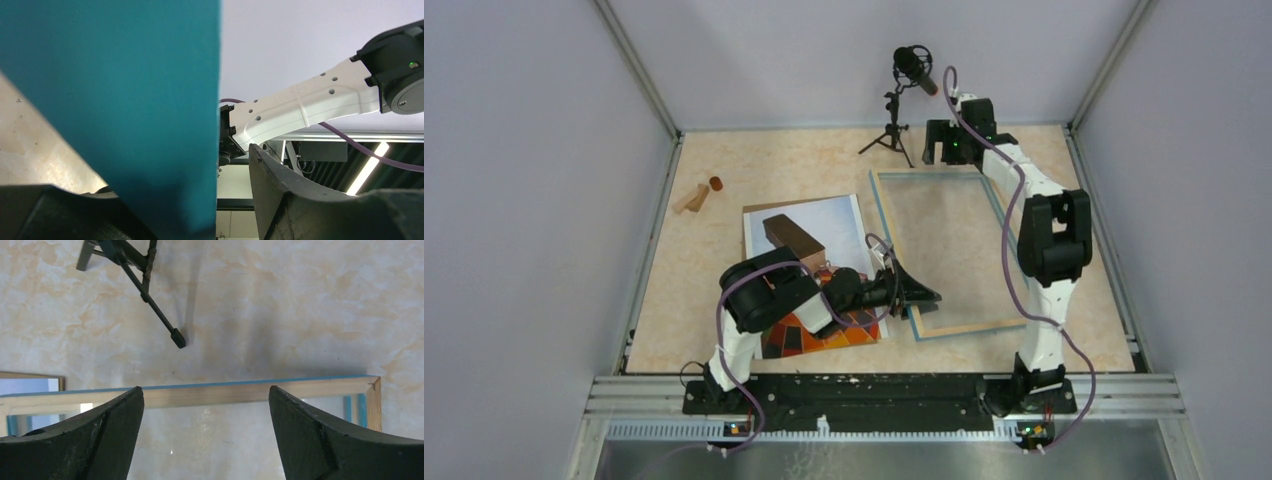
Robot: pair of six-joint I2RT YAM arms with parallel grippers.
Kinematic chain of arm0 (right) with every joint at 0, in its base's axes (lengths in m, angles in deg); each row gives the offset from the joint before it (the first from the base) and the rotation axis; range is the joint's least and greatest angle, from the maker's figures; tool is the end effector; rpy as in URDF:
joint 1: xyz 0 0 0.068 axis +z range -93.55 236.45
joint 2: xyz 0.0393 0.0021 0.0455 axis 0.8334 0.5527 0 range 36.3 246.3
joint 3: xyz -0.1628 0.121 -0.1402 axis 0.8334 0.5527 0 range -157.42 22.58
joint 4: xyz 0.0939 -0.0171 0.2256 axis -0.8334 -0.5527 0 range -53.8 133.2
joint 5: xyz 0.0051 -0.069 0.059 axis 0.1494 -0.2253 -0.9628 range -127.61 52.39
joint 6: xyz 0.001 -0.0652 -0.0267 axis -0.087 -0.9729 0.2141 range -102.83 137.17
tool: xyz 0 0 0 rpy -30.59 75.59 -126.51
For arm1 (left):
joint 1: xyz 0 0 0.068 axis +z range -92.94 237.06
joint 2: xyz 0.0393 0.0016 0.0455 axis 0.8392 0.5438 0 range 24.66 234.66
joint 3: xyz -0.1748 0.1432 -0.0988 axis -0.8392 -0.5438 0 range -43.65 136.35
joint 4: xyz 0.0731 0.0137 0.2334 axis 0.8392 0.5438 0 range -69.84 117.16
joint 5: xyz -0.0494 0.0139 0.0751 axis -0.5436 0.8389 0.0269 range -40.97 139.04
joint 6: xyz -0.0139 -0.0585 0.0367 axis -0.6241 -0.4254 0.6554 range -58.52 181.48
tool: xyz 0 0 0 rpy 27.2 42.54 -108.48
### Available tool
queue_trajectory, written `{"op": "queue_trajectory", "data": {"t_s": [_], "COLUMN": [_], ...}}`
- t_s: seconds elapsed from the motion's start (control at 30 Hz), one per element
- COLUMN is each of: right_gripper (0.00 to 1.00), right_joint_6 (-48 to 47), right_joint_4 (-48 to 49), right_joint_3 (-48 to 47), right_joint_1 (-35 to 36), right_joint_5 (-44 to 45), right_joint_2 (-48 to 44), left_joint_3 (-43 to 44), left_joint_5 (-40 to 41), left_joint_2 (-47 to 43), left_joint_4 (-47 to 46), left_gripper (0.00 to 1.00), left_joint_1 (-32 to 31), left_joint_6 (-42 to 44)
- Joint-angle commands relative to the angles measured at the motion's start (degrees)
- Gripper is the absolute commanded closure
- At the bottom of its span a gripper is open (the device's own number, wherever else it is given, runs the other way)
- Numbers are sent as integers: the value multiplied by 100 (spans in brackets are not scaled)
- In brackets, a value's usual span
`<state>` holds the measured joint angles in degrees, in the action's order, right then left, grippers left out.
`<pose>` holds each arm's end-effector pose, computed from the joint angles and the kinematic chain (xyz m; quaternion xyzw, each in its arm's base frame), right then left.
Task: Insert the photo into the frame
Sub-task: Adjust the photo frame item on the photo frame.
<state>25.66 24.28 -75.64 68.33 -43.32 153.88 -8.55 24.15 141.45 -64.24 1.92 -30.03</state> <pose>0.4558 0.1018 0.2232 -0.0483 0.8977 0.1212 0.4209 0.1774 -0.2971 0.1146 -0.0623 0.6890 -0.7195 0.0603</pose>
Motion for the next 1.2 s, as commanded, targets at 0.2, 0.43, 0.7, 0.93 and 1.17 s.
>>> {"op": "queue_trajectory", "data": {"t_s": [0.2,0.43,0.7,0.93,1.17], "right_gripper": [11,12,13,15,16], "right_joint_6": [-270,-395,-488,-518,-534], "right_joint_4": [-166,-139,-286,-315,-550], "right_joint_3": [-755,-498,-576,-387,-369], "right_joint_1": [164,181,192,210,210], "right_joint_5": [304,197,130,-74,-158], "right_joint_2": [590,446,523,425,393], "left_joint_3": [54,68,81,92,53], "left_joint_5": [-192,-226,-239,-254,-280], "left_joint_2": [-6,-41,-43,-60,-34], "left_joint_4": [-1836,-1839,-1843,-1835,-1836], "left_gripper": [44,44,45,45,46], "left_joint_1": [73,129,161,175,226], "left_joint_6": [-34,-47,-56,-34,6]}}
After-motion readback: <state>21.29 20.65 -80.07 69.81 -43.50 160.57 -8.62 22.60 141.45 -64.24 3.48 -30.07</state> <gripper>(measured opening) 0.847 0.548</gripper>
